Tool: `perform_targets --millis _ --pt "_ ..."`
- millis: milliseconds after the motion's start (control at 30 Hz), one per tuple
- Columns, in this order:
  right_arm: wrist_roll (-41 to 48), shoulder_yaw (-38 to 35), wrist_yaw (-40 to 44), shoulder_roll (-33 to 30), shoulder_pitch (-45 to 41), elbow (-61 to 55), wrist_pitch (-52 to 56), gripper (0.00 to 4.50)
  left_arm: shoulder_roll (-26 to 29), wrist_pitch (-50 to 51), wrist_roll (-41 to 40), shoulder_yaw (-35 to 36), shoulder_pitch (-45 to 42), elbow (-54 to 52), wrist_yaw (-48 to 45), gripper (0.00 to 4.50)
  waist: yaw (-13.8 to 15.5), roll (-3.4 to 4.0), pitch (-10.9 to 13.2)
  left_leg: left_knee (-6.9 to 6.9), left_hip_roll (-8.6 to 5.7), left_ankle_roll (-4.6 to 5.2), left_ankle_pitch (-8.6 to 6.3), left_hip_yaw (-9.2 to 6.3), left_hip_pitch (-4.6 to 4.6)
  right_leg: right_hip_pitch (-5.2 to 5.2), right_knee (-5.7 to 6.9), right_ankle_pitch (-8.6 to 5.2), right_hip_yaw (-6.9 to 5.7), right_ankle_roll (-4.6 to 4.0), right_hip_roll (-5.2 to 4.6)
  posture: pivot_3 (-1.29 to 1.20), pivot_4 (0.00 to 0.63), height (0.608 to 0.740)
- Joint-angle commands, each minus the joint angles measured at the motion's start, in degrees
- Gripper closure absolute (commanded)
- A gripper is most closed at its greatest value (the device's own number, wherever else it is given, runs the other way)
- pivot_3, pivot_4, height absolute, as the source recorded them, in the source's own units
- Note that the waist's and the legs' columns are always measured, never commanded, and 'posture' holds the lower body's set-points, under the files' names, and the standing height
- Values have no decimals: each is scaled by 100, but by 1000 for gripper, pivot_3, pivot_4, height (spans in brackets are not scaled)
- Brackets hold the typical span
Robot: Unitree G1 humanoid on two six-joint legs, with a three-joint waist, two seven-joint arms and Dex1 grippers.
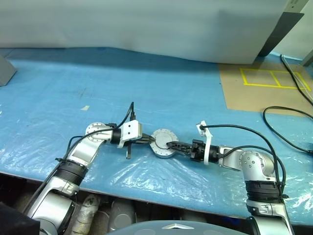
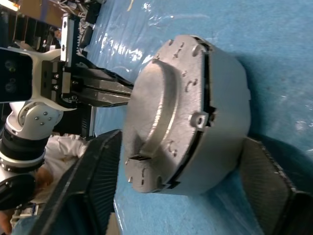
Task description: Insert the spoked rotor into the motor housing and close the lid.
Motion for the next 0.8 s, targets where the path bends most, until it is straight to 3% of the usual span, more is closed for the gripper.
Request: perform_targets --millis 33,200,500,800 --pt "345 25 95 134 22 -189 94 1927 -18 44 255 -211 74 164 62 4500 0 0 0 0 0 0 0 0 -1 -1 0 0 0 0 0 0 150 740" --pt "440 126 50 215 105 -383 89 3092 -28 23 254 -216 64 173 57 4500 0 2 -1 -1 0 0 0 0 4 3 -1 0 0 0 0 0 150 740" --pt "396 257 -179 499 80 -328 95 3147 -162 294 -138 182 -126 9 169 4500 -21 2 0 -3 1 0 0 3 22 4 1 3 4 -2 0 0 150 740" --pt "503 -230 -438 750 -236 27 51 3155 148 2280 -1883 1731 -578 -735 279 4500 -60 2 9 19 -6 -4 2 4 -74 -86 20 32 -7 2 17 0 150 740"
